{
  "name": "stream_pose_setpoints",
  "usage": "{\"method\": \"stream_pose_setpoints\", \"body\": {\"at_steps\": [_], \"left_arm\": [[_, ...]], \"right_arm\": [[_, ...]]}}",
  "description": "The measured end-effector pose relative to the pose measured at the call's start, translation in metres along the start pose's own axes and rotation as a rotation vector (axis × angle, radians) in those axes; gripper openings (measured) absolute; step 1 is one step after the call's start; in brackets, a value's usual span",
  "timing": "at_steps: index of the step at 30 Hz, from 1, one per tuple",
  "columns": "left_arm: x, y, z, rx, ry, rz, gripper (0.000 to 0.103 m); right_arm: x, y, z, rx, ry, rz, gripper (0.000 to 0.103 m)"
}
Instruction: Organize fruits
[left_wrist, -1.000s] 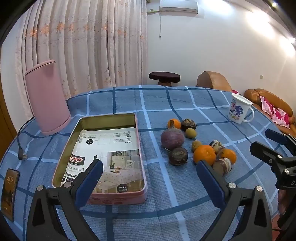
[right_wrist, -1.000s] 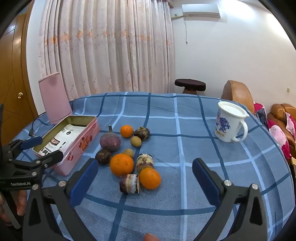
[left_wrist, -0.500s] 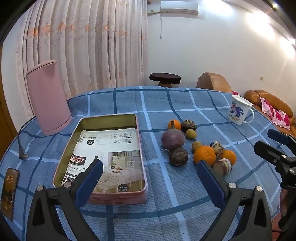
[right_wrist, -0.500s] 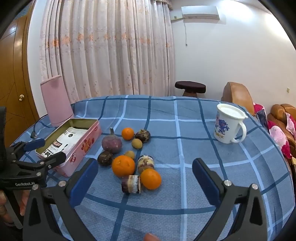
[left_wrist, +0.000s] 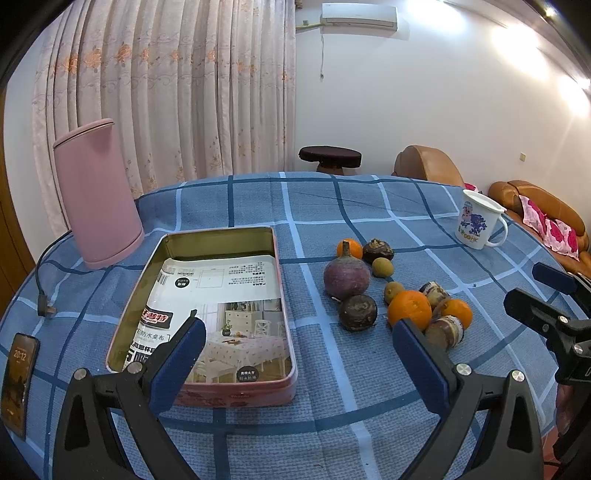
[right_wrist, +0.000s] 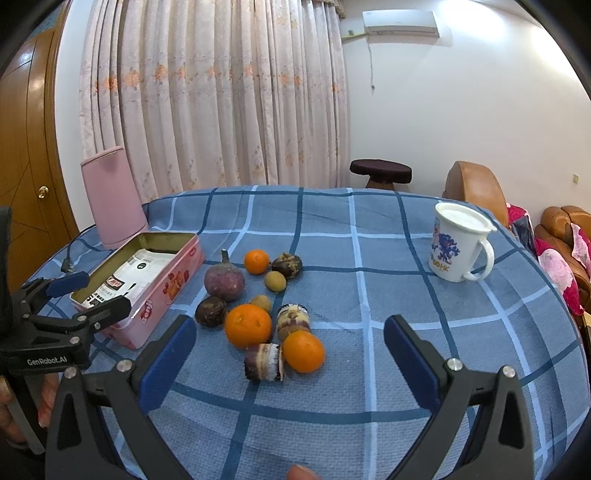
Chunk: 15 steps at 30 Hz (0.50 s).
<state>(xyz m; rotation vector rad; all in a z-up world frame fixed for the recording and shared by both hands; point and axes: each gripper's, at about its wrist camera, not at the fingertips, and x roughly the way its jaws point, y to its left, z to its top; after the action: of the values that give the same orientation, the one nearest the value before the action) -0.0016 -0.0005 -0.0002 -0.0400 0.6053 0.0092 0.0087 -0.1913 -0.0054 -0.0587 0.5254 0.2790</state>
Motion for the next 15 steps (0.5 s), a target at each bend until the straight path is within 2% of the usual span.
{"method": "stream_pose_setpoints", "body": {"at_steps": [15], "left_arm": [[-0.0006,0.0017,-0.0014,-0.006,0.001,-0.002,0.102]], "right_arm": [[0.0013,0.0031,-0.0023,-0.004,-0.001,0.0,0.103]]}}
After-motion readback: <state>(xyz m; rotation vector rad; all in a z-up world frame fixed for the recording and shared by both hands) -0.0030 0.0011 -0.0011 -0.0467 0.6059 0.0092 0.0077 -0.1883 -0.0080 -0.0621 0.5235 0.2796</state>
